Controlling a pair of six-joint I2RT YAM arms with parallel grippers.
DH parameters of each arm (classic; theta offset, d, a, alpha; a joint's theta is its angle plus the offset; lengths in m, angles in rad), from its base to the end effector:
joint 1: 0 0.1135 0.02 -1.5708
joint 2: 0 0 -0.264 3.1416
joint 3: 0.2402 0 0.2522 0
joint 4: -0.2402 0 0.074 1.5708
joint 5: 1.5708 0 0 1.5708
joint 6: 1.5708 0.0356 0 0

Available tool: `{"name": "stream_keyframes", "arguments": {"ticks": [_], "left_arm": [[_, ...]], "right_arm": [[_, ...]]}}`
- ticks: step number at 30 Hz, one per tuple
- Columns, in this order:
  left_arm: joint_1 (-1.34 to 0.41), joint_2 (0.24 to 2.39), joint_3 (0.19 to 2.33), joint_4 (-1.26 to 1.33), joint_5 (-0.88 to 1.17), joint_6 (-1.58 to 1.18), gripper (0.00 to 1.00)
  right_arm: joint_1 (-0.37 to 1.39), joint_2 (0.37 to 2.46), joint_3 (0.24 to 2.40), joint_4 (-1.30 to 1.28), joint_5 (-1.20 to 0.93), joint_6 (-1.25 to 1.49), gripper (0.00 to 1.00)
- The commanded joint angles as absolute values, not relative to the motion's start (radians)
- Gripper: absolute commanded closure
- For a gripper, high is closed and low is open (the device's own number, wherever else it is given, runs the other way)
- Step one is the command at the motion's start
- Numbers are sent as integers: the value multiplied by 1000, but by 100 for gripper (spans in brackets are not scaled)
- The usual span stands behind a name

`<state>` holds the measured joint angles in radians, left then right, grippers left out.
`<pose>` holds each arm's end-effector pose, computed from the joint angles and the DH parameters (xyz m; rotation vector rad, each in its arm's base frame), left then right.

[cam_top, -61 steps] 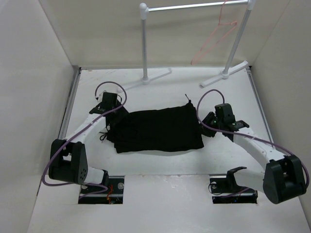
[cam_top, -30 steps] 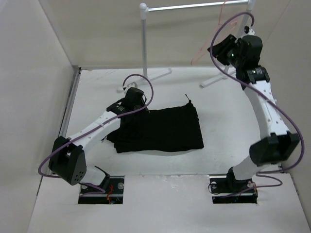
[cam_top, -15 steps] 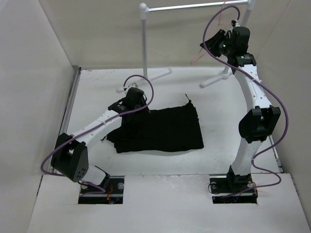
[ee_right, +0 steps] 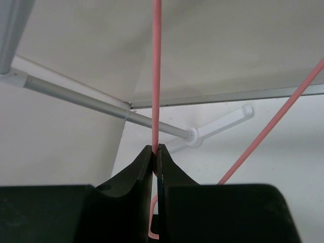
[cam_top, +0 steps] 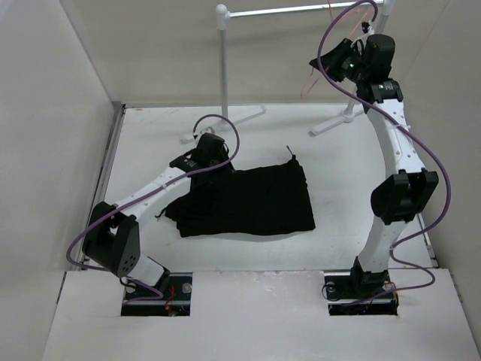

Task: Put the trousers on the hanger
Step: Pick up the hanger from the clothesline.

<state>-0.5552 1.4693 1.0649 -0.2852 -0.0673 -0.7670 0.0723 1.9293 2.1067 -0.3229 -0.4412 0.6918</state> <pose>0.2788 -0.1701 0.2652 -0.2838 2.3188 -0.6142 0.4460 0.0475 0.4476 0.2119 1.7825 0.9345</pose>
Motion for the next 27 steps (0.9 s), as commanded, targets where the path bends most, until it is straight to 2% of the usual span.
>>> {"name": "stream_keyframes", "arguments": {"ticks": [1,6,14,22,27], "left_arm": [[-548,1466,1155,-271,-51,-764,62],[-559,1457,1256,-291,-31,-755,57],[-633,1496,1538,-364,-40,-661,48],[-764,1693,1817,-364,-41,-609,46],[-835,1851,1949,-368,-35,-594,46]], "right_arm": [[67,1821,2116,-278,-472,667,89],[73,1709,1916,-273,-460,640,89],[108,1514,1600,-259,-451,597,89],[153,1284,1183,-275,-410,632,89],[165,1174,1007,-304,-402,638,89]]}}
